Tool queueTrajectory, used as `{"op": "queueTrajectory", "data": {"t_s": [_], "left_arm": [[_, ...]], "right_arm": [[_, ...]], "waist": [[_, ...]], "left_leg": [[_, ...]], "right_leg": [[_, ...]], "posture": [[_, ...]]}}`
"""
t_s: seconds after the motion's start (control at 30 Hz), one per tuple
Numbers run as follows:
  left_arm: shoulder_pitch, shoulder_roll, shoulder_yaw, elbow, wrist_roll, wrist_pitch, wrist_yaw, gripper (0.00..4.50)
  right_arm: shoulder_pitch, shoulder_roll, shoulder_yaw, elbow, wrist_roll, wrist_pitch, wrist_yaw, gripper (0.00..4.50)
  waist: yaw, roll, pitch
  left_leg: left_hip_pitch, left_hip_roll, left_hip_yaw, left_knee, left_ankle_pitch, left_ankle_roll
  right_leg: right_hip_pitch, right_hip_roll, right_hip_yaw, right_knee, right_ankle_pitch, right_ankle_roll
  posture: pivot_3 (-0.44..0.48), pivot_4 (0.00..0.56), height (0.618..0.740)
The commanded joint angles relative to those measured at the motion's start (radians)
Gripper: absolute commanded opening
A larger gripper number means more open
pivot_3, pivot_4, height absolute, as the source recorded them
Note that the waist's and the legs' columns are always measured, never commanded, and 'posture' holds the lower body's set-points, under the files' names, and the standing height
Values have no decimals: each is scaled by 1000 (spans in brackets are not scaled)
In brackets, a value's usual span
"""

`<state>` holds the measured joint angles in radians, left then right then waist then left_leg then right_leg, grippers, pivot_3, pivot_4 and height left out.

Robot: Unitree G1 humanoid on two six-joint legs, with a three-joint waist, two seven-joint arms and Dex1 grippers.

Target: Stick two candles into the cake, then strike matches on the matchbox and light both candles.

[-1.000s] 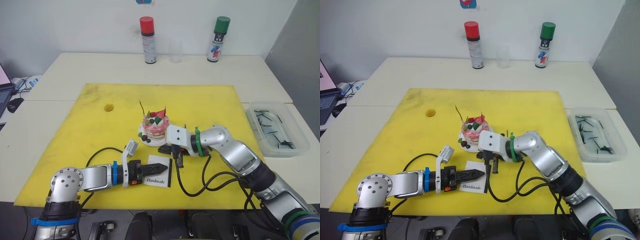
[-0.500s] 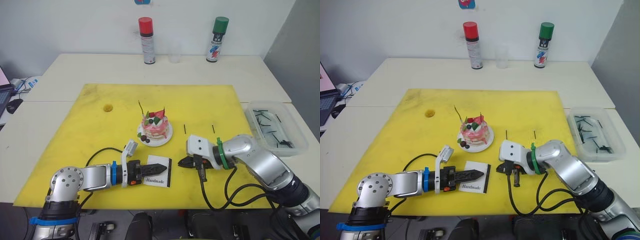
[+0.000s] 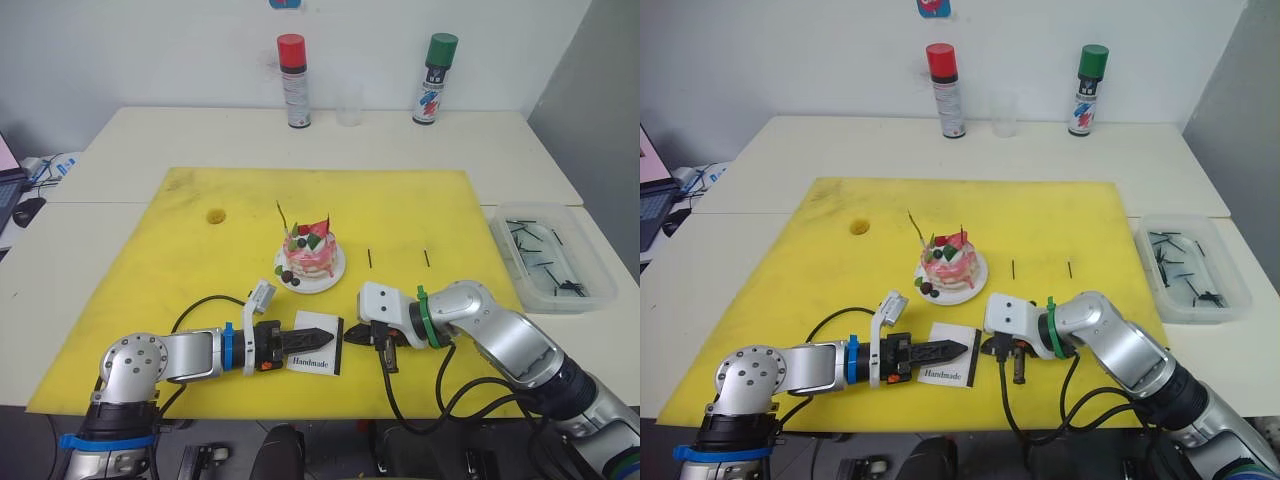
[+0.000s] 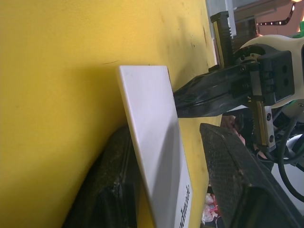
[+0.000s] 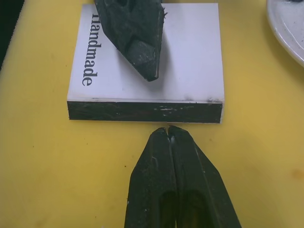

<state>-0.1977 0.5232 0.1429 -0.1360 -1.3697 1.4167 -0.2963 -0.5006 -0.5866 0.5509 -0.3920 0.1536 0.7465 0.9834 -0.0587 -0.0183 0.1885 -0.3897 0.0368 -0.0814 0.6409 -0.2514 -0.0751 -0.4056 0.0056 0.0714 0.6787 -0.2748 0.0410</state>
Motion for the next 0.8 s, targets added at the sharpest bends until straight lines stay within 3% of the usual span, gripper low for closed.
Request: {"op": "queueTrajectory", "data": {"t_s": [0.03,0.5,0.8], "left_arm": [[35,18,-23,21,66,24,29,2276],[31,20,-43,31,105,24,26,2276],[31,23,-59,22,168,6,-6,20]], "right_arm": [[2,8,0,-9,-1,-28,0,0],[1,25,-11,13,-10,-45,-5,0],[-5,37,-20,8,-18,-40,-29,0]], "waist": [[0,0,0],[0,0,0],[0,0,0]], "left_leg": [[0,0,0,0,0,0],[0,0,0,0,0,0],[0,0,0,-1,0,0]], "right_leg": [[0,0,0,0,0,0],[0,0,0,0,0,0],[0,0,0,0,0,0]], "posture": [[0,150,740],[0,150,740],[0,150,740]]}}
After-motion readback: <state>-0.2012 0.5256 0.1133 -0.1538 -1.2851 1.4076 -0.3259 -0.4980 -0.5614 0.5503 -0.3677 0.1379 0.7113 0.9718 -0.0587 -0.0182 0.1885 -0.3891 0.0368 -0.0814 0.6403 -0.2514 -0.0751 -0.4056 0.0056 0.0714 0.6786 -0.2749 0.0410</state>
